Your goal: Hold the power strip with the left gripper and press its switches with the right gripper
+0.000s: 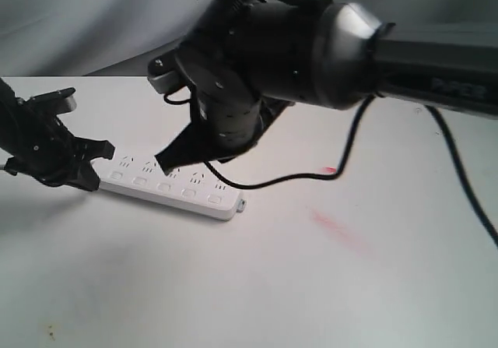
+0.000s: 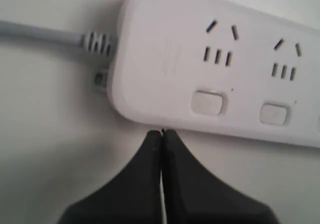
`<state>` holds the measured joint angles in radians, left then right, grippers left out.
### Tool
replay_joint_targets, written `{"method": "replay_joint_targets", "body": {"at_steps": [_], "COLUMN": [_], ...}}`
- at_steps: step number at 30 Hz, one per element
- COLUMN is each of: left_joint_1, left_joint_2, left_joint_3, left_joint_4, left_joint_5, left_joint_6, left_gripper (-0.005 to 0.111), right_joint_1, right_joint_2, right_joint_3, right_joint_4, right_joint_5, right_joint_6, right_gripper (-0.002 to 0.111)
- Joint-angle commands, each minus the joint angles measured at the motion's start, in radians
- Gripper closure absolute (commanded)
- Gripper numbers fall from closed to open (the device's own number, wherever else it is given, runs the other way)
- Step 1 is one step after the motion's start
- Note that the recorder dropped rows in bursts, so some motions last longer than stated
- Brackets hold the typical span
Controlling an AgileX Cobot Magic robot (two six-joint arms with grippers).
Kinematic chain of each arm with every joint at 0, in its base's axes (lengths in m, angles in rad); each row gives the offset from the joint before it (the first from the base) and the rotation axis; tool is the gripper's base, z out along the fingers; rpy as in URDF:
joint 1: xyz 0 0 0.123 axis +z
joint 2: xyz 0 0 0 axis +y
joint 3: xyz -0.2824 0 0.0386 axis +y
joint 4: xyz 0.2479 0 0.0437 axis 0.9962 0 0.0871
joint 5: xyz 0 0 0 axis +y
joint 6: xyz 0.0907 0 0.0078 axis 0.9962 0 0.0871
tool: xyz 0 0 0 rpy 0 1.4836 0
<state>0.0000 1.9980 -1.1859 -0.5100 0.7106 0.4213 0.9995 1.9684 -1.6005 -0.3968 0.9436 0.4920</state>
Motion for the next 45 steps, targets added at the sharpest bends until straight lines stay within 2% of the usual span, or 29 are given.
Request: {"method": "replay_joint_targets", "body": {"at_steps": [1,7,17,25,29,40,45], "left_joint_1": [0.0,0.0,0.0,0.0,0.0,0.0,0.0], "left_joint_2": [-0.094,-0.245,-0.513,-0.78,-0.947,-1.279,-1.384], "left_joint_3": [0.095,0.181,0.338,0.498,0.619,0.787,0.833], "left_joint_4": [0.001,0.001,-0.018,-0.114,-0.134,-0.219,-0.219], "left_joint_5": [-0.084,-0.103,-0.165,-0.202,-0.284,-0.349,-0.348], "left_joint_6": [-0.002,-0.002,-0.002,0.0,0.0,0.001,0.001], "left_gripper": [0.107,0.107,0.107,0.107,0.107,0.107,0.107], "right_joint_1": [-0.001,-0.001,-0.001,-0.001,-0.001,-0.001,-0.001], "right_joint_2": [-0.162,-0.371,-0.698,-1.012,-1.199,-1.624,-1.758], "right_joint_3": [0.227,0.456,0.662,0.847,0.974,1.267,1.358], "right_joint_4": [-0.051,-0.057,-0.059,-0.066,-0.145,-0.33,-0.5], "right_joint_5": [-0.112,-0.202,-0.207,-0.211,-0.225,-0.225,-0.239], "right_joint_6": [0.095,0.19,0.261,0.336,0.46,0.684,0.914], "right_gripper": [0.108,0.108,0.108,0.108,0.108,0.108,0.108]}}
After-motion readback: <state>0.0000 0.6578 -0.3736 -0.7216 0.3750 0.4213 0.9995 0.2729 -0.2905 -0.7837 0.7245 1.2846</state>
